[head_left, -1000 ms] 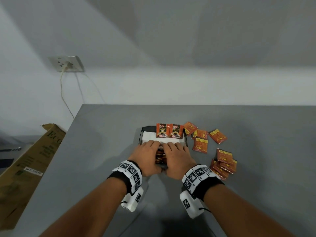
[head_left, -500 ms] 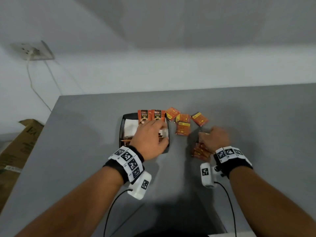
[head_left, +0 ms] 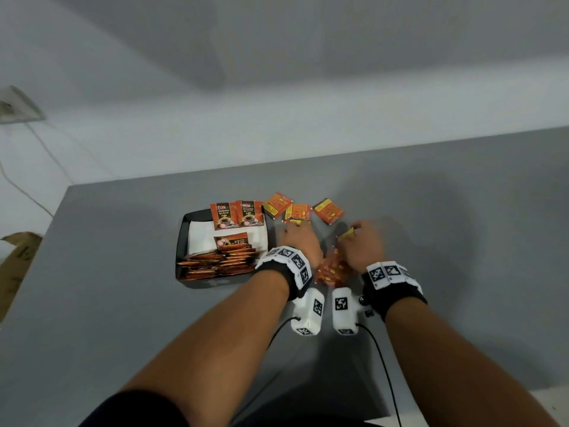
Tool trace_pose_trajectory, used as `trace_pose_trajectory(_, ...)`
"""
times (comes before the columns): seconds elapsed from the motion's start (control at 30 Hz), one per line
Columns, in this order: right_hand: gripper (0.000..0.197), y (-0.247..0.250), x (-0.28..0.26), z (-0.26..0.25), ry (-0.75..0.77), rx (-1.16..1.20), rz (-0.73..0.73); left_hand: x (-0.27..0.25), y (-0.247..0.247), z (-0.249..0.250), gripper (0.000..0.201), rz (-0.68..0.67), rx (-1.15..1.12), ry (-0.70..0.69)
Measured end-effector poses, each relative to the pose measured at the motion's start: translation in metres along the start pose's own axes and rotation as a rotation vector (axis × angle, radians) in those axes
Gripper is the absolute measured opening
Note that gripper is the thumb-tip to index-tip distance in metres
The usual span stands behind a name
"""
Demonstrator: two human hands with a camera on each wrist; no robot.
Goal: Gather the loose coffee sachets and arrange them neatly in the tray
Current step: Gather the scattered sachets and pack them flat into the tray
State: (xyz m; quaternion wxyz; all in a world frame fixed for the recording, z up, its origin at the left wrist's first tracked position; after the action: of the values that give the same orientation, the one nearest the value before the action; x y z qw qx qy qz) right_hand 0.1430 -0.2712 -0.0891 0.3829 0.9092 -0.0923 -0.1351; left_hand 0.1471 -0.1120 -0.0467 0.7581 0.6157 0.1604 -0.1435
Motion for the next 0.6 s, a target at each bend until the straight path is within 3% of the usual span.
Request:
trace_pose_trajectory(0.17,0.025,0.039,-0.007,0.015,-0.082,0.438,-0.010,0.019,-0.014,-0.004,0.057,-0.019,0.007,0.159)
trace_pose_trajectory(0.3,0.025,0.043,-0.003,0.030,-0.152,0.390,-0.062,0.023,-0.016,-0.007,0.047,0.077,-0.052,0.197)
trace_pose_trajectory(0.5,0.008,0.033,-0.010,0.022,-0.059,0.219,-0.158,0.016,-0.019,-0.012,0.066,0.114,-0.261,0.280)
trace_pose_trajectory(0.6,0.020,0.022,-0.011,0.026,-0.100,0.110,-0.142,0.006,-0.024,-0.015,0.069,0.089,-0.305,0.306)
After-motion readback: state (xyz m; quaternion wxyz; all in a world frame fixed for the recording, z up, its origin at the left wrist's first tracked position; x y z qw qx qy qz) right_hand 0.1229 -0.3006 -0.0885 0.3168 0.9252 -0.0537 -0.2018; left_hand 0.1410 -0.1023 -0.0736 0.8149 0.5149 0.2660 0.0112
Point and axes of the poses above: each hand's wrist, its own x-axis towards the middle knuckle, its own y-axis out of the back of the hand, z = x × y, the point moved 4 cm from there along x, towards the middle knuckle, and after that the axes turned 6 degrees about y, right-handed, at the moved point
